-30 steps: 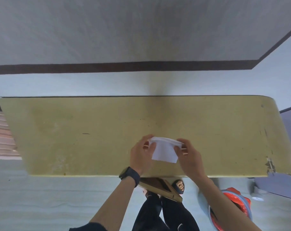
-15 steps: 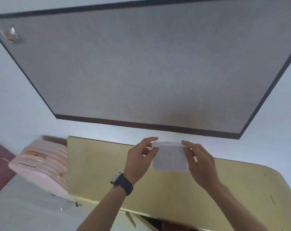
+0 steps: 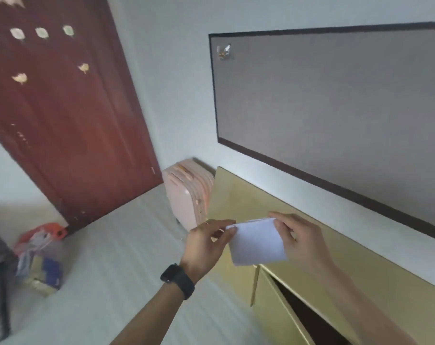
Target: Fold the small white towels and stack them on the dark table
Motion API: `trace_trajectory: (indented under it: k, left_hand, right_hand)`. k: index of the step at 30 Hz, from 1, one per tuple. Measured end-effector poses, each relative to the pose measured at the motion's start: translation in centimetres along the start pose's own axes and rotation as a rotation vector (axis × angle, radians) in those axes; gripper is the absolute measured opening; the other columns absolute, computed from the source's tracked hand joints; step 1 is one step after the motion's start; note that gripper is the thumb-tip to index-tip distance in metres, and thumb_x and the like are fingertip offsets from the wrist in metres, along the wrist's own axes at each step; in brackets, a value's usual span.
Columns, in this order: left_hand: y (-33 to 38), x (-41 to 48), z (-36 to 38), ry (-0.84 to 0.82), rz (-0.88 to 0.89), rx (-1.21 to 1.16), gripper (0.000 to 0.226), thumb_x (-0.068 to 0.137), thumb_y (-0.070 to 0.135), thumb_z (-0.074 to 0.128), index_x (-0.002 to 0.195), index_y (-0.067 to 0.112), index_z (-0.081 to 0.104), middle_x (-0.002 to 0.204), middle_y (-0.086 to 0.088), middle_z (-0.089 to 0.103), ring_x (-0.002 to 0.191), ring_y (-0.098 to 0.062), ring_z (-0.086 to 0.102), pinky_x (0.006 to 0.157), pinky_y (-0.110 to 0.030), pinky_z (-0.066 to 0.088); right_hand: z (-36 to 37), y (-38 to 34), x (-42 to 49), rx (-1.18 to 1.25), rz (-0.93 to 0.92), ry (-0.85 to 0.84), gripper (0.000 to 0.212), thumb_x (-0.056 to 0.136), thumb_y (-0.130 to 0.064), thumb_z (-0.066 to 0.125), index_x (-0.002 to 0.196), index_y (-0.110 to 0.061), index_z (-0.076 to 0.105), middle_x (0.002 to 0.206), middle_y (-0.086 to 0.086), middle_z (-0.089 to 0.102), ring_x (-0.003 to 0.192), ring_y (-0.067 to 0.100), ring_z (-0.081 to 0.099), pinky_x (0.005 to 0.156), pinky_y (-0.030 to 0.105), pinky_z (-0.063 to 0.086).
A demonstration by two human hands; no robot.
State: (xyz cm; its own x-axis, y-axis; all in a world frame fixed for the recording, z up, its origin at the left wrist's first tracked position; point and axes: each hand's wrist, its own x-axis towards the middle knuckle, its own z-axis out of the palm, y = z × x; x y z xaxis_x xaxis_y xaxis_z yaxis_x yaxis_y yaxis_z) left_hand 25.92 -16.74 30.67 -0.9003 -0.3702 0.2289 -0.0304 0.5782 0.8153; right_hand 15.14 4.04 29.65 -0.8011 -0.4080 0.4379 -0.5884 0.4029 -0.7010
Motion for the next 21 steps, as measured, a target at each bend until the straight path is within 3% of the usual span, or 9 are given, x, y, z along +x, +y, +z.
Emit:
trace_trajectory:
  k: [4, 7, 9, 12, 17, 21]
  left_hand:
    - [-4.2, -6.6, -10.0, 0.186, -0.201, -0.085, 0.016, 0.088, 0.031, 0.073, 0.103, 0.036, 0.074, 0.093, 0.019, 0.074, 0.086, 0.004, 0.068, 0.081, -0.015, 0.051]
    - [-7.3, -12.1, -18.4, 0.306, -0.318, -0.16, 0.031, 0.087, 0.033, 0.075, 0.118, 0.031, 0.07, 0.098, 0.011, 0.075, 0.095, -0.001, 0.069, 0.087, -0.02, 0.052]
    - [-9.7, -16.4, -24.1, 0.395, -0.4, -0.144, 0.034, 0.088, 0.032, 0.074, 0.121, 0.028, 0.068, 0.102, 0.01, 0.074, 0.098, -0.001, 0.068, 0.088, -0.017, 0.051]
    - [-13.4, -23.7, -32.2, 0.51, -0.531, 0.0, 0.028, 0.089, 0.026, 0.072, 0.116, 0.025, 0.071, 0.097, 0.014, 0.073, 0.094, -0.002, 0.067, 0.078, -0.009, 0.047]
    - [-19.6, -37.0, -45.2, 0.702, -0.689, 0.071, 0.013, 0.088, 0.025, 0.071, 0.099, 0.032, 0.072, 0.089, 0.016, 0.072, 0.085, -0.003, 0.066, 0.072, -0.014, 0.049]
    - [-23.3, -46.5, -53.4, 0.85, -0.77, 0.03, 0.021, 0.088, 0.022, 0.071, 0.109, 0.024, 0.07, 0.096, 0.012, 0.073, 0.088, -0.002, 0.067, 0.068, -0.007, 0.046]
  right_hand:
    - [8.4, -8.2, -1.3, 0.212, 0.04, -0.163, 0.025, 0.093, -0.014, 0.065, 0.114, -0.026, 0.073, 0.102, -0.017, 0.071, 0.094, -0.017, 0.06, 0.084, 0.007, 0.045]
    - [15.6, -15.7, -2.6, 0.396, 0.079, -0.275, 0.031, 0.092, -0.018, 0.068, 0.121, -0.028, 0.068, 0.098, -0.017, 0.071, 0.089, -0.012, 0.063, 0.086, 0.008, 0.045]
    - [20.8, -20.8, -3.8, 0.453, 0.094, -0.394, 0.03, 0.092, -0.021, 0.068, 0.122, -0.027, 0.068, 0.094, -0.021, 0.069, 0.086, -0.008, 0.064, 0.091, 0.019, 0.048]
    - [29.1, -28.7, -7.2, 0.452, 0.051, -0.579, 0.02, 0.091, -0.02, 0.068, 0.11, -0.026, 0.072, 0.101, -0.021, 0.07, 0.098, -0.005, 0.064, 0.099, 0.03, 0.049]
    - [42.0, -42.4, -16.5, 0.507, -0.046, -0.741, 0.018, 0.092, -0.019, 0.067, 0.09, -0.037, 0.063, 0.093, -0.021, 0.07, 0.087, -0.014, 0.063, 0.085, 0.017, 0.048]
    - [49.8, -51.6, -23.4, 0.521, -0.163, -0.846, 0.011, 0.095, -0.023, 0.065, 0.096, -0.033, 0.064, 0.092, -0.019, 0.07, 0.086, -0.009, 0.063, 0.075, 0.005, 0.045]
